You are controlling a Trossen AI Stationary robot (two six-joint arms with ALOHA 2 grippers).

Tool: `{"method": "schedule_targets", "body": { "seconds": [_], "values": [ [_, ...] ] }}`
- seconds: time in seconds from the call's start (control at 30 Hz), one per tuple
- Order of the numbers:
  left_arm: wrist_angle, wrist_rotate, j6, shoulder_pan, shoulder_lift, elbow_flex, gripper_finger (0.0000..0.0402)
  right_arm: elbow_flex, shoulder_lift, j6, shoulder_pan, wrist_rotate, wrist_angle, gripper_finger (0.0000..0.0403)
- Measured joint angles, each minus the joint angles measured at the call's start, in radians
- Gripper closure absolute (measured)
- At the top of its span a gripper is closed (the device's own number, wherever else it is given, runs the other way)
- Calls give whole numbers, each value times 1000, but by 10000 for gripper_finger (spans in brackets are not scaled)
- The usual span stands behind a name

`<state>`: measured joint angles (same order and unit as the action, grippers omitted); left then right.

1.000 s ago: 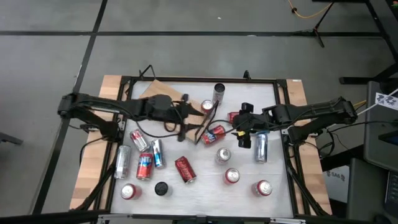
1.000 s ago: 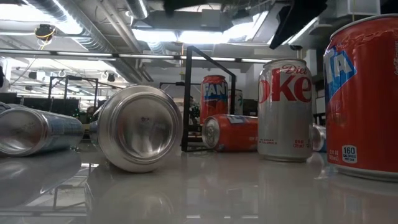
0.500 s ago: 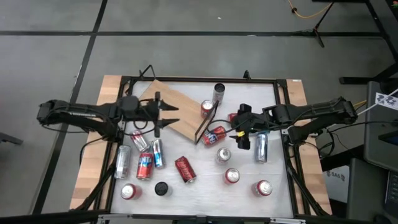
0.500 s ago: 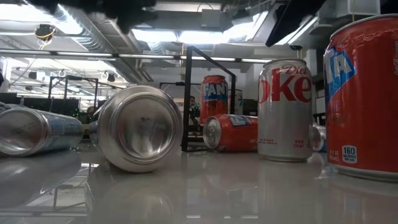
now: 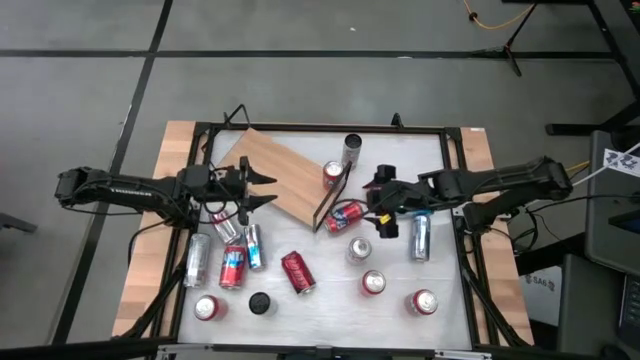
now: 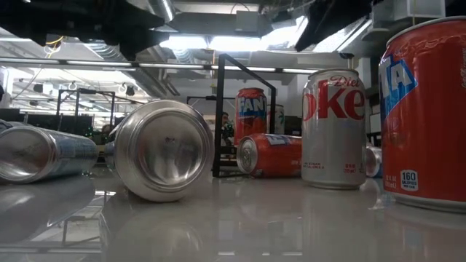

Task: Pick and place cans onto a shelf
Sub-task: Put the middle right red soda can on the shelf aligned with the other red soda can

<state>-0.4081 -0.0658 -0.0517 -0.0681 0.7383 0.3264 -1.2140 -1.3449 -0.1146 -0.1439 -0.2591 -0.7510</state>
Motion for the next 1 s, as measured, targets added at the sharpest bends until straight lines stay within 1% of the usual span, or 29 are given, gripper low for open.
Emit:
{"method": "schedule_targets", "body": {
  "seconds": [0.17,0.33,0.43,0.67,1.0],
  "values": [
    [-4,0,0,0,0,0,190,0,-85,-54,73,109,-13,22],
    [-6,0,0,1,1,0,190,0,-173,-147,146,236,-19,22],
    [-6,0,0,1,1,0,190,0,-216,-189,176,287,-39,22],
    [-6,0,-1,1,1,0,190,0,-285,-244,219,305,-38,22],
    [-4,0,-1,1,1,0,190,0,-367,-258,217,305,-27,22]
  ]
}}
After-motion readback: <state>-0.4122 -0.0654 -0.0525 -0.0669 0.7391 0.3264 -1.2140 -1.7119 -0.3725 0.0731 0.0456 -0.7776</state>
